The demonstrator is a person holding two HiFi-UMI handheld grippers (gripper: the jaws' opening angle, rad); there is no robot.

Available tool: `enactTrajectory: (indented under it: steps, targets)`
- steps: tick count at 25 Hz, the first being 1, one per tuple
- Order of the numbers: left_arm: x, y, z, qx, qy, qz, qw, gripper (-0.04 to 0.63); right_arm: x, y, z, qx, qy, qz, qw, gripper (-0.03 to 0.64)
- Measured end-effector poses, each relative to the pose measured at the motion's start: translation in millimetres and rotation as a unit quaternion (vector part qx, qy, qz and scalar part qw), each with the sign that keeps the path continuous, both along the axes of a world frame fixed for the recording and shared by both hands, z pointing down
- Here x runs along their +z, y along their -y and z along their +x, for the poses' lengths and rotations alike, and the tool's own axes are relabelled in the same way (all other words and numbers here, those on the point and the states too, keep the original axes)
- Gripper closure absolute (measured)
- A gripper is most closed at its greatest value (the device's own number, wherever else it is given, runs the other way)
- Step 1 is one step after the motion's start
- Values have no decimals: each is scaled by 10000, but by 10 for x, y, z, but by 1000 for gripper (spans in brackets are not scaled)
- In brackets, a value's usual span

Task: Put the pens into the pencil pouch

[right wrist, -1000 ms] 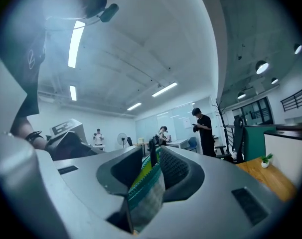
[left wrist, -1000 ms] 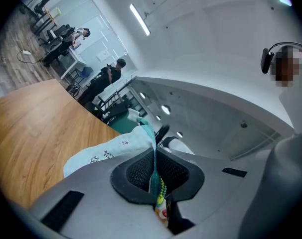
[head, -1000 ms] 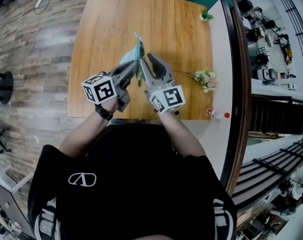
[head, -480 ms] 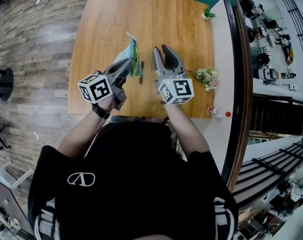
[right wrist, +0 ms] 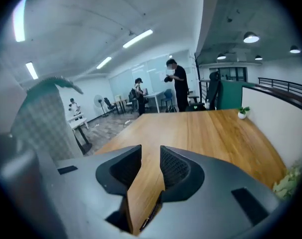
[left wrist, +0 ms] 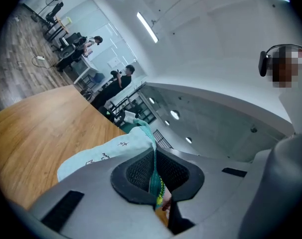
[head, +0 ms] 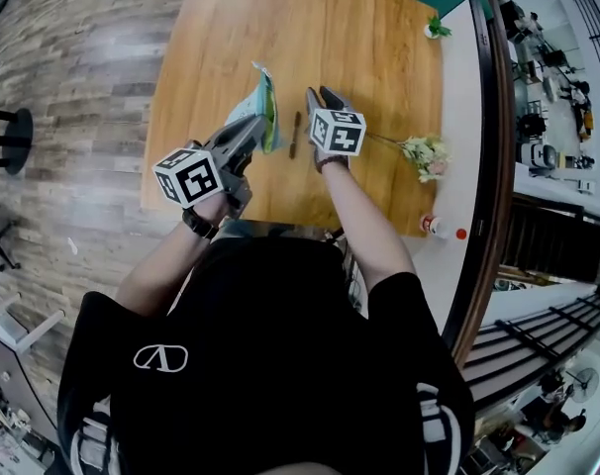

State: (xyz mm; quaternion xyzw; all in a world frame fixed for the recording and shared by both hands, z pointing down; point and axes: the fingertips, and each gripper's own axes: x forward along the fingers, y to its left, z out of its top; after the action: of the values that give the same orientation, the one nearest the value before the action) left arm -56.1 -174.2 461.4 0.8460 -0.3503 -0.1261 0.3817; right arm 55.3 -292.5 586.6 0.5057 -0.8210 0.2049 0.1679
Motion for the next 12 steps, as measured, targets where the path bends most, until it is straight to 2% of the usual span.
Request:
enactTrajectory:
  steps: [2,5,12]
  targets:
    - [18,3,-36,-43,-10,-22,10000,580,362,20,-57,-39,-166,-529,9985,506]
    - [24,-7,-53,-70,-8,-30,10000,580,893,-34,-78,-45,-358,-1364,9900,503]
    - [20,-11,-69,-59,-29,-58,10000,580,1813,-366,-57,-97,-696,-2989,9517,502]
